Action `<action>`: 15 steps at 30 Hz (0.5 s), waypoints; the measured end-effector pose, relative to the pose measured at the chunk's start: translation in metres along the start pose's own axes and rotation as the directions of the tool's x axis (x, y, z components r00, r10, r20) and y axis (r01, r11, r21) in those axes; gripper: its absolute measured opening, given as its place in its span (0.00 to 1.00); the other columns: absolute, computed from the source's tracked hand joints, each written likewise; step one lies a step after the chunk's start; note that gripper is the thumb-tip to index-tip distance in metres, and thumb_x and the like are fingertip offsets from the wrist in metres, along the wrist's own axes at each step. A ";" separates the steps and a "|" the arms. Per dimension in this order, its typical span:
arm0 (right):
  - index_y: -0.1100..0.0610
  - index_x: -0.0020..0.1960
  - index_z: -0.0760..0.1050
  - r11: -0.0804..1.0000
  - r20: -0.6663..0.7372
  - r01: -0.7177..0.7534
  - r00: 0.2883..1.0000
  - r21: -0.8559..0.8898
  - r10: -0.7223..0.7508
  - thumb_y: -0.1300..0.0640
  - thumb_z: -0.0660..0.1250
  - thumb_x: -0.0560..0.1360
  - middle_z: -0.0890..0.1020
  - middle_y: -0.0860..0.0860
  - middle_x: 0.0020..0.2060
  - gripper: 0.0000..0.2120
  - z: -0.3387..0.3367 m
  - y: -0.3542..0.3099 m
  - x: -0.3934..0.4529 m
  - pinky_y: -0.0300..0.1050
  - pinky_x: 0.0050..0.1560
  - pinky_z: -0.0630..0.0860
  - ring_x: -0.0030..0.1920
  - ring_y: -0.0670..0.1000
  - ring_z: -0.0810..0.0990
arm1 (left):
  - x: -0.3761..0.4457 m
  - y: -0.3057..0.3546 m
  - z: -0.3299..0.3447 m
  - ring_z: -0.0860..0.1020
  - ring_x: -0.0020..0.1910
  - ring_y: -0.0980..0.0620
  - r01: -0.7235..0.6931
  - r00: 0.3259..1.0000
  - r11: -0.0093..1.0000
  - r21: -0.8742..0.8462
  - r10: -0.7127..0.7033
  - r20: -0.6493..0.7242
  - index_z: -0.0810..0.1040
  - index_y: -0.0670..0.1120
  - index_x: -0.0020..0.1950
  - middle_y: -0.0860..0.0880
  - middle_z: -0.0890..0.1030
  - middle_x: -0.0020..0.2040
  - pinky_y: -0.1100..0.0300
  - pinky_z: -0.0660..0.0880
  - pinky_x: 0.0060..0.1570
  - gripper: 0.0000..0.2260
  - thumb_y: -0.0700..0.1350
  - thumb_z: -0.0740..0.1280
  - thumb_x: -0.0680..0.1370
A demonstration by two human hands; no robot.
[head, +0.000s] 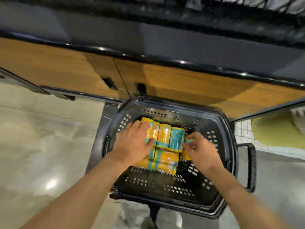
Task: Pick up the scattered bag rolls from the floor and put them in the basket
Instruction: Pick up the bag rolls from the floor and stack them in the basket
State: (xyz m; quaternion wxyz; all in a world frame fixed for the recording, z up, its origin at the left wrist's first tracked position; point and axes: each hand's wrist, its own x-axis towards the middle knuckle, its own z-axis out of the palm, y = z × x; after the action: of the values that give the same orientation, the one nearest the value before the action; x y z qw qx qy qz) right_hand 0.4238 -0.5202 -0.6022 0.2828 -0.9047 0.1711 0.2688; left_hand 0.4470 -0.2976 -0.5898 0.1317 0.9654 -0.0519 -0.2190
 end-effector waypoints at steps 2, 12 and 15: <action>0.46 0.55 0.74 0.996 0.035 0.082 0.996 -0.046 -0.080 0.52 0.66 0.78 0.84 0.47 0.49 0.07 -0.032 -0.044 -0.035 0.51 0.48 0.79 0.51 0.54 0.83 | -0.030 0.007 -0.051 0.74 0.63 0.46 0.010 1.000 1.000 0.030 -0.010 0.003 0.71 0.52 0.65 0.50 0.76 0.60 0.49 0.76 0.55 0.18 0.59 0.61 0.79; 0.50 0.58 0.74 0.598 0.209 0.709 0.693 -0.374 -0.690 0.47 0.61 0.79 0.81 0.50 0.54 0.11 -0.168 -0.255 -0.211 0.51 0.50 0.77 0.56 0.57 0.80 | -0.215 0.013 -0.274 0.79 0.55 0.48 0.209 0.954 0.975 0.076 -0.187 -0.234 0.74 0.52 0.59 0.51 0.80 0.54 0.53 0.75 0.48 0.14 0.58 0.61 0.79; 0.51 0.57 0.75 0.325 0.330 0.813 0.513 -0.483 -0.792 0.46 0.60 0.79 0.81 0.52 0.53 0.12 -0.182 -0.303 -0.260 0.50 0.46 0.75 0.55 0.58 0.80 | -0.277 -0.007 -0.330 0.78 0.59 0.48 0.316 0.922 0.945 0.085 -0.285 -0.262 0.73 0.52 0.64 0.51 0.79 0.59 0.53 0.75 0.52 0.16 0.57 0.60 0.80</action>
State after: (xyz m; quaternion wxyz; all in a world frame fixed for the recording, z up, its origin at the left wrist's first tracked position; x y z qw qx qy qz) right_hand 0.4274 -0.3520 -0.1968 0.0882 -0.9030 -0.3941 0.1470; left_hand 0.3421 -0.1705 -0.1912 0.0409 0.9879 0.1000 -0.1112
